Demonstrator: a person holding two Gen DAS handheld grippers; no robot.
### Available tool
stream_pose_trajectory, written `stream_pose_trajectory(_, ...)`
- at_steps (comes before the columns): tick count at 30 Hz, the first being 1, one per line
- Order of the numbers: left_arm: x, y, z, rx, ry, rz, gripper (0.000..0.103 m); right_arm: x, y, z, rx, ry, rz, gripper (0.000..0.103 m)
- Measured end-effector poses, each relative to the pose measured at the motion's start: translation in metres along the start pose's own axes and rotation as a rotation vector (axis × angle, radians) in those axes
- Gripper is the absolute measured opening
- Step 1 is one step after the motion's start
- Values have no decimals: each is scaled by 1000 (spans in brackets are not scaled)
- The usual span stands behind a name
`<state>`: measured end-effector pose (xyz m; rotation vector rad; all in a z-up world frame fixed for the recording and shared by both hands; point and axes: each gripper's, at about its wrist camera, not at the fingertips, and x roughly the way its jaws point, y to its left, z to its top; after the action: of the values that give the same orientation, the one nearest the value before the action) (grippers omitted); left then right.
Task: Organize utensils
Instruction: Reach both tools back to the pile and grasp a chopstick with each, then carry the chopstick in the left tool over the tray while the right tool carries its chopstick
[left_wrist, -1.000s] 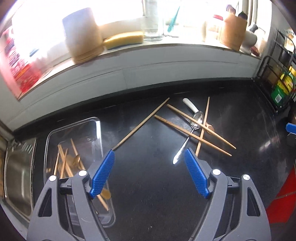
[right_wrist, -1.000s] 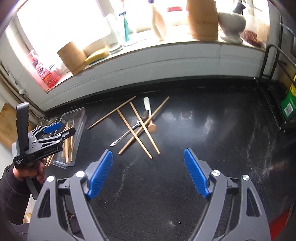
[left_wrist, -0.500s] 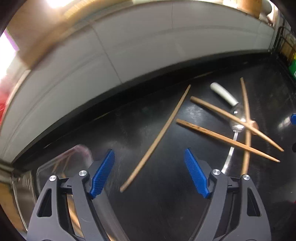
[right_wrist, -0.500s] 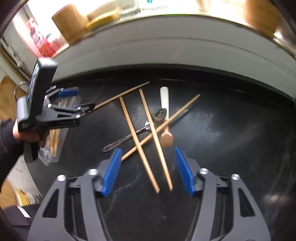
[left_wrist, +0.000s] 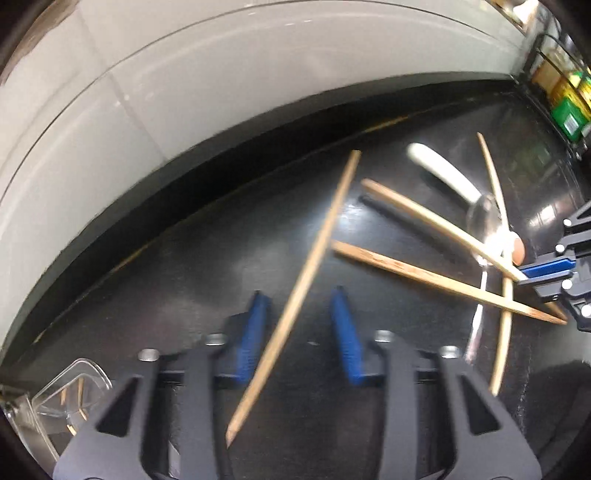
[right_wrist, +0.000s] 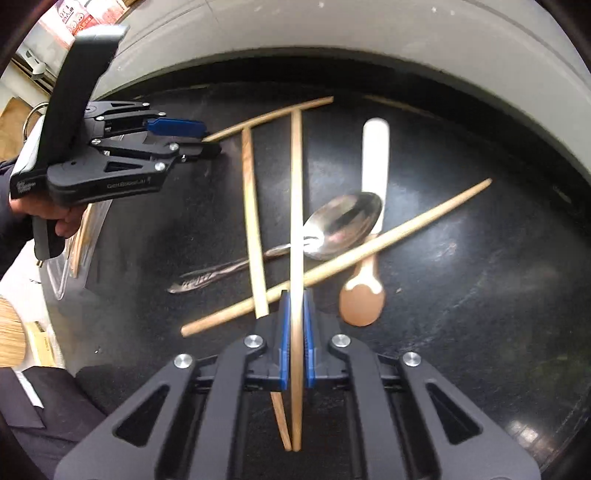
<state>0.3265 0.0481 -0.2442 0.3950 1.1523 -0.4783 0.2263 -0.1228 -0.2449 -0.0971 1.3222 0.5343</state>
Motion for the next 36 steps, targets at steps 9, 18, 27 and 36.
stream_pose_trajectory(9, -34, -18, -6, -141, -15, 20, 5, -51, 0, -15, 60, -105, 51, 7)
stream_pose_trajectory(18, -165, -32, -30, -390, -174, 121, 5, -129, 20, -40, 98, -249, 99, 7)
stream_pose_trajectory(27, -237, -42, -95, -545, -200, 241, 5, -162, 95, -37, -3, -285, 173, 7)
stream_pose_trajectory(36, -270, -19, -164, -668, -210, 312, 5, -148, 182, -14, -132, -237, 234, 7)
